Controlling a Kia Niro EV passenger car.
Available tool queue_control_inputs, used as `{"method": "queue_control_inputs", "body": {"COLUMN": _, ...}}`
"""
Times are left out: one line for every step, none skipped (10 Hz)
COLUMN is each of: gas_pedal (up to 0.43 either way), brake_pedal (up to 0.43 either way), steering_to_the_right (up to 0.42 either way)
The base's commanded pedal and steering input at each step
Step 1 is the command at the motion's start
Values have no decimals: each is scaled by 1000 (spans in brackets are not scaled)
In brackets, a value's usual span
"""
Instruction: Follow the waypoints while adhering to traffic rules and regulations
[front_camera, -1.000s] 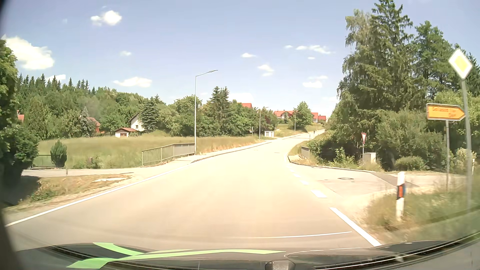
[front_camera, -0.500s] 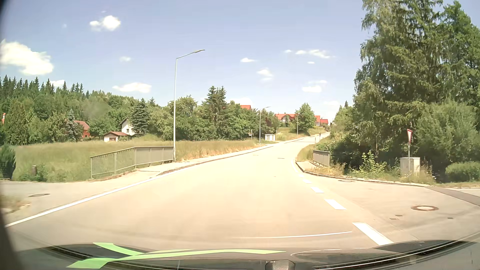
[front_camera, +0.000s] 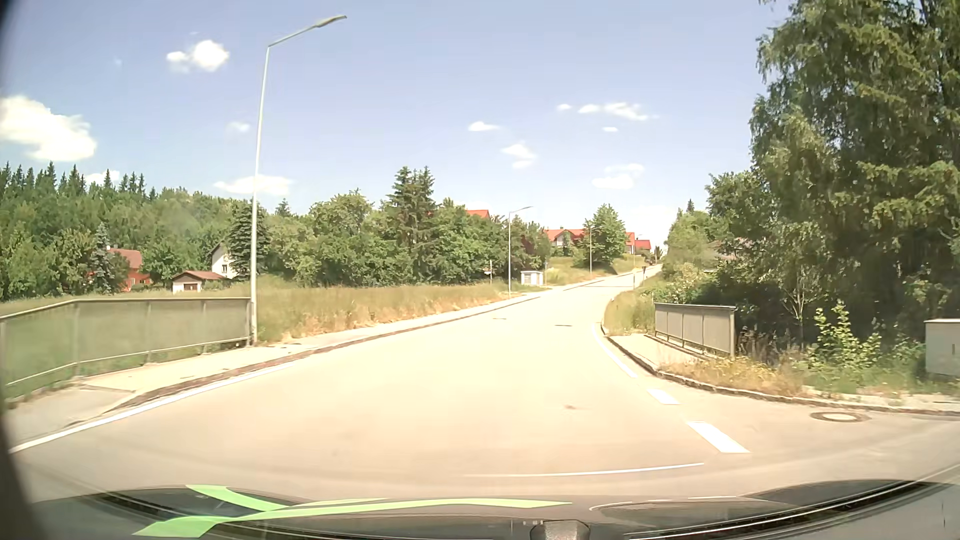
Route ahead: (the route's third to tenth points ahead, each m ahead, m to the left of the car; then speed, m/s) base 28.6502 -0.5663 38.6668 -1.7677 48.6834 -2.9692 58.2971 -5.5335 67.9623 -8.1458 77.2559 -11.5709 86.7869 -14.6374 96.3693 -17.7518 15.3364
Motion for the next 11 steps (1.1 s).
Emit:
{"method": "queue_control_inputs", "body": {"gas_pedal": 220, "brake_pedal": 0, "steering_to_the_right": 22}}
{"method": "queue_control_inputs", "body": {"gas_pedal": 220, "brake_pedal": 0, "steering_to_the_right": 22}}
{"method": "queue_control_inputs", "body": {"gas_pedal": 220, "brake_pedal": 0, "steering_to_the_right": 22}}
{"method": "queue_control_inputs", "body": {"gas_pedal": 220, "brake_pedal": 0, "steering_to_the_right": 22}}
{"method": "queue_control_inputs", "body": {"gas_pedal": 220, "brake_pedal": 0, "steering_to_the_right": 22}}
{"method": "queue_control_inputs", "body": {"gas_pedal": 220, "brake_pedal": 0, "steering_to_the_right": 23}}
{"method": "queue_control_inputs", "body": {"gas_pedal": 220, "brake_pedal": 0, "steering_to_the_right": 22}}
{"method": "queue_control_inputs", "body": {"gas_pedal": 240, "brake_pedal": 0, "steering_to_the_right": 22}}
{"method": "queue_control_inputs", "body": {"gas_pedal": 240, "brake_pedal": 0, "steering_to_the_right": 22}}
{"method": "queue_control_inputs", "body": {"gas_pedal": 240, "brake_pedal": 0, "steering_to_the_right": 23}}
{"method": "queue_control_inputs", "body": {"gas_pedal": 240, "brake_pedal": 0, "steering_to_the_right": 23}}
